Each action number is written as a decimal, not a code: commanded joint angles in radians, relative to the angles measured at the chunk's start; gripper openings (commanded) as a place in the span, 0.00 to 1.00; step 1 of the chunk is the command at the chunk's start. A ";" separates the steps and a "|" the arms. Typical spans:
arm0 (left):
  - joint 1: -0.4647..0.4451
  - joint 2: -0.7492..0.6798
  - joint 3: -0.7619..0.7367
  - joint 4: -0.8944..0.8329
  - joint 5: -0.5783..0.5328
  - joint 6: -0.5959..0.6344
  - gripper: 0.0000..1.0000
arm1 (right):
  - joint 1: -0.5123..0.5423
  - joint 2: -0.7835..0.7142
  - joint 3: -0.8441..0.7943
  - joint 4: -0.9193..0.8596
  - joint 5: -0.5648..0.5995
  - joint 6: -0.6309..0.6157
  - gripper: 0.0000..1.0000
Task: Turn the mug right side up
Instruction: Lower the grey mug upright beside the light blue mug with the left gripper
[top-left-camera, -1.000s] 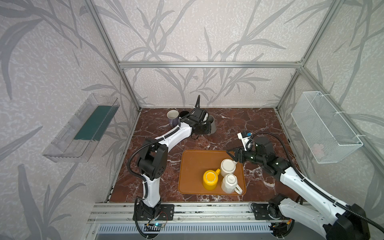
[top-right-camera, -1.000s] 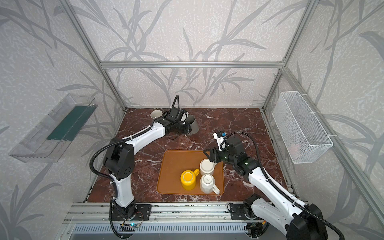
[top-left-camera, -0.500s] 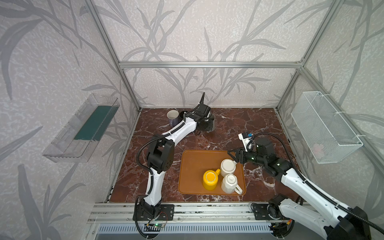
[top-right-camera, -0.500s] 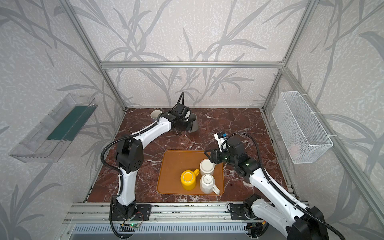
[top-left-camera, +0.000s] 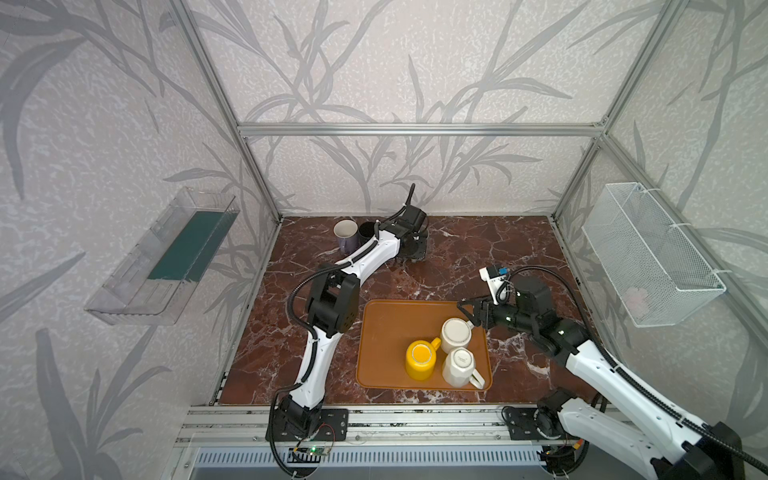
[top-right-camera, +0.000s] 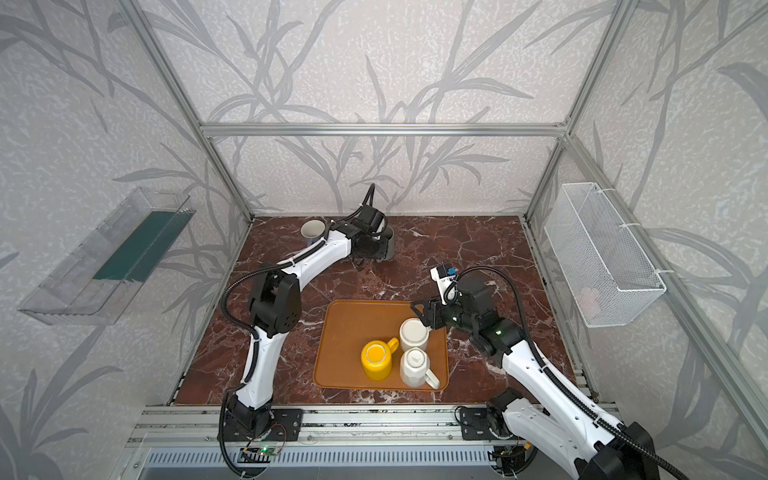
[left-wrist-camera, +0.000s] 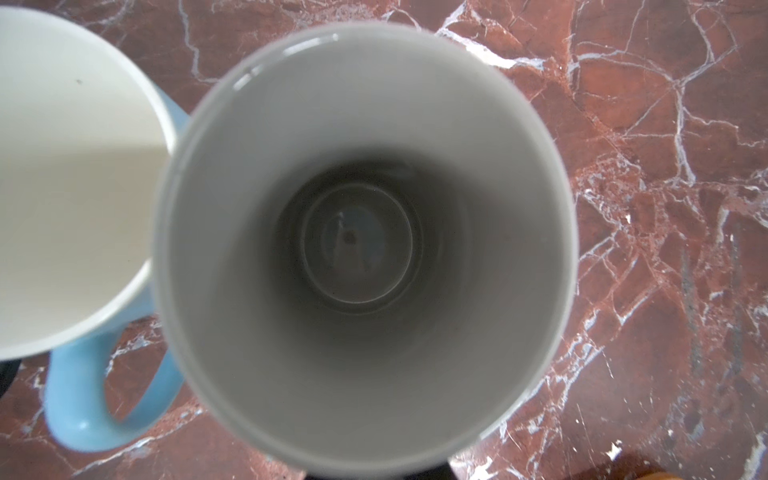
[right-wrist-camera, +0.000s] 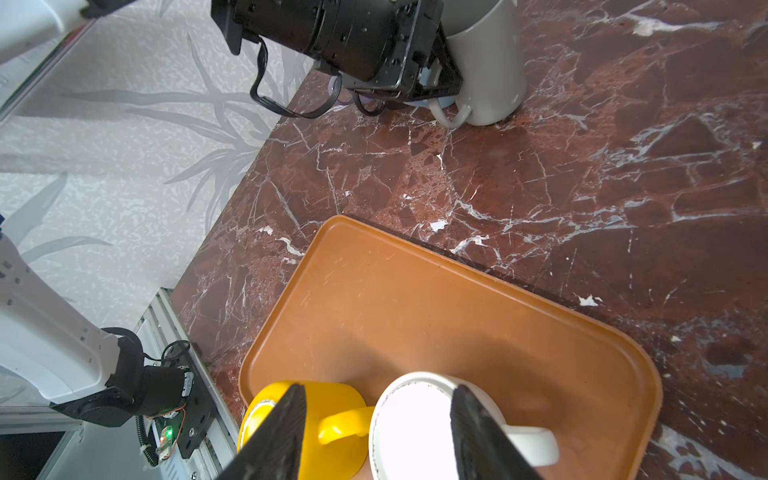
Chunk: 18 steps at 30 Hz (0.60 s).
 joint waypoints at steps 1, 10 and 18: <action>-0.003 -0.003 0.068 0.029 -0.049 0.016 0.00 | -0.002 -0.022 -0.017 -0.012 0.004 -0.003 0.56; -0.002 0.043 0.114 0.017 -0.054 0.006 0.00 | -0.001 -0.044 -0.023 -0.022 0.002 0.004 0.56; 0.001 0.078 0.139 0.014 -0.067 -0.002 0.00 | 0.000 -0.045 -0.020 -0.031 -0.005 0.005 0.56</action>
